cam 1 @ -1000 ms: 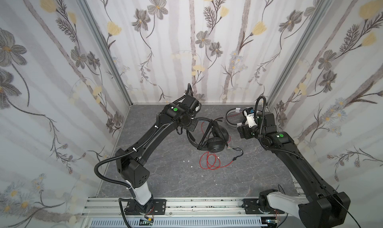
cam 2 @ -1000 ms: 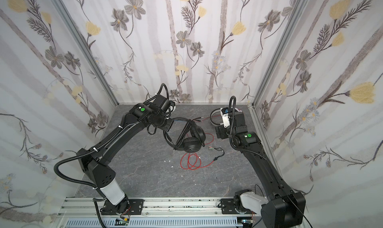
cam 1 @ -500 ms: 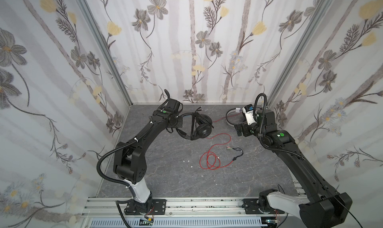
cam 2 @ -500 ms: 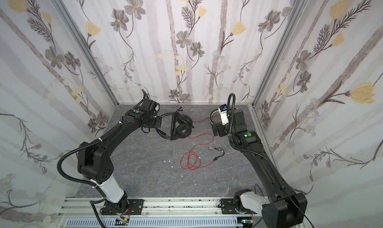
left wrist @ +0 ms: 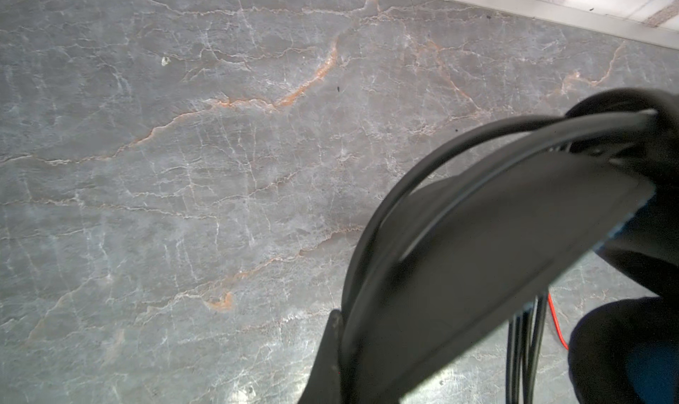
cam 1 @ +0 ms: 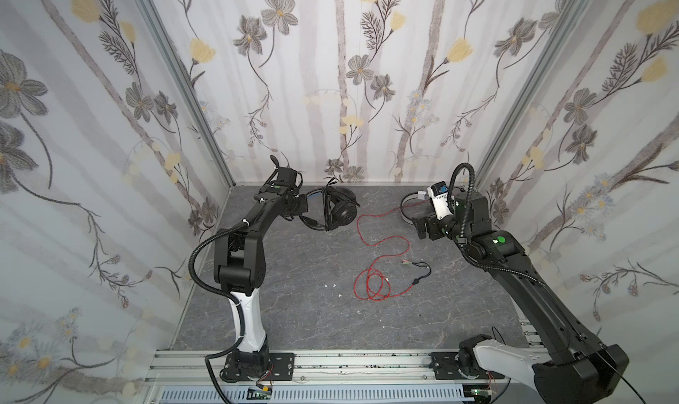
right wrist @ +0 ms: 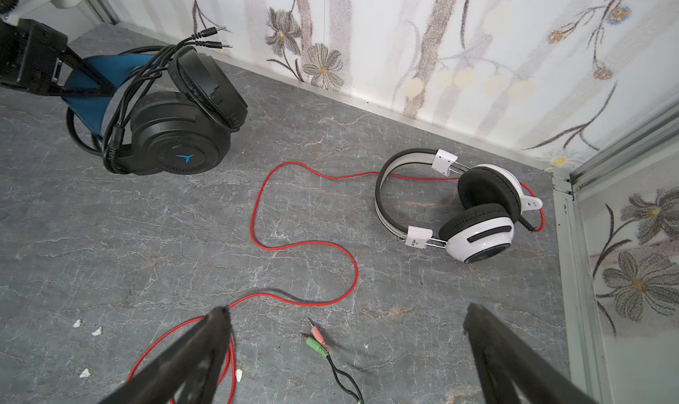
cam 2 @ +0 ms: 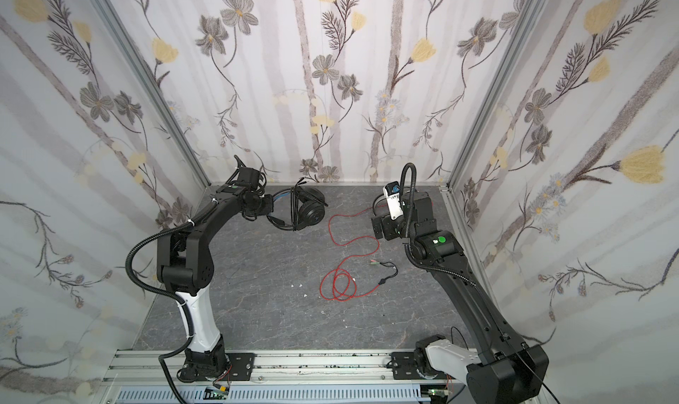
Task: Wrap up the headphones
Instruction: 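Set the wrapped black headphones down on the table with the left gripper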
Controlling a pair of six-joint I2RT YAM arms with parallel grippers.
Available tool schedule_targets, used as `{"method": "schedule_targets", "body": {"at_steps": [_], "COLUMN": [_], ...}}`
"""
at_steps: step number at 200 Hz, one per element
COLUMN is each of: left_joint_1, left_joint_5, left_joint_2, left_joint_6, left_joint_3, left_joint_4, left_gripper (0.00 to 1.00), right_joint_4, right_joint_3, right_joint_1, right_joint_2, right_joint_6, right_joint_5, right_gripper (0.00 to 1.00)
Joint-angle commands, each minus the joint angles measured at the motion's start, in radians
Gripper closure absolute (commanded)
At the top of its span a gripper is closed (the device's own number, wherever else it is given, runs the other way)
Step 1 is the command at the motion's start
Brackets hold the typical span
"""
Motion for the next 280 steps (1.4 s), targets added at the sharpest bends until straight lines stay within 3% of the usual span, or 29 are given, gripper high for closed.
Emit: {"method": "schedule_targets", "body": {"at_steps": [1, 175, 203, 232, 265, 280], "left_joint_1": [0.013, 0.009, 0.009, 0.009, 0.009, 0.009], "left_joint_5": [0.074, 0.021, 0.018, 0.013, -0.001, 0.001], "left_joint_2": [0.037, 0.17, 0.173, 0.177, 0.168, 0.157], "left_joint_6": [0.025, 0.007, 0.007, 0.002, 0.001, -0.005], "left_joint_3": [0.043, 0.016, -0.002, -0.007, -0.012, -0.022], "left_joint_4": [0.029, 0.048, 0.058, 0.066, 0.063, 0.066], "left_gripper": [1.0, 0.97, 0.88, 0.67, 0.57, 0.47], "right_joint_4": [0.038, 0.042, 0.042, 0.044, 0.045, 0.047], "right_joint_3": [0.017, 0.073, 0.073, 0.074, 0.074, 0.074], "right_joint_1": [0.004, 0.014, 0.014, 0.014, 0.014, 0.014], "right_joint_2": [0.014, 0.091, 0.087, 0.089, 0.084, 0.081], "right_joint_6": [0.004, 0.005, 0.002, 0.002, -0.002, -0.005], "right_joint_5": [0.026, 0.03, 0.037, 0.033, 0.035, 0.036], "right_gripper": [0.0, 0.0, 0.0, 0.0, 0.0, 0.0]}}
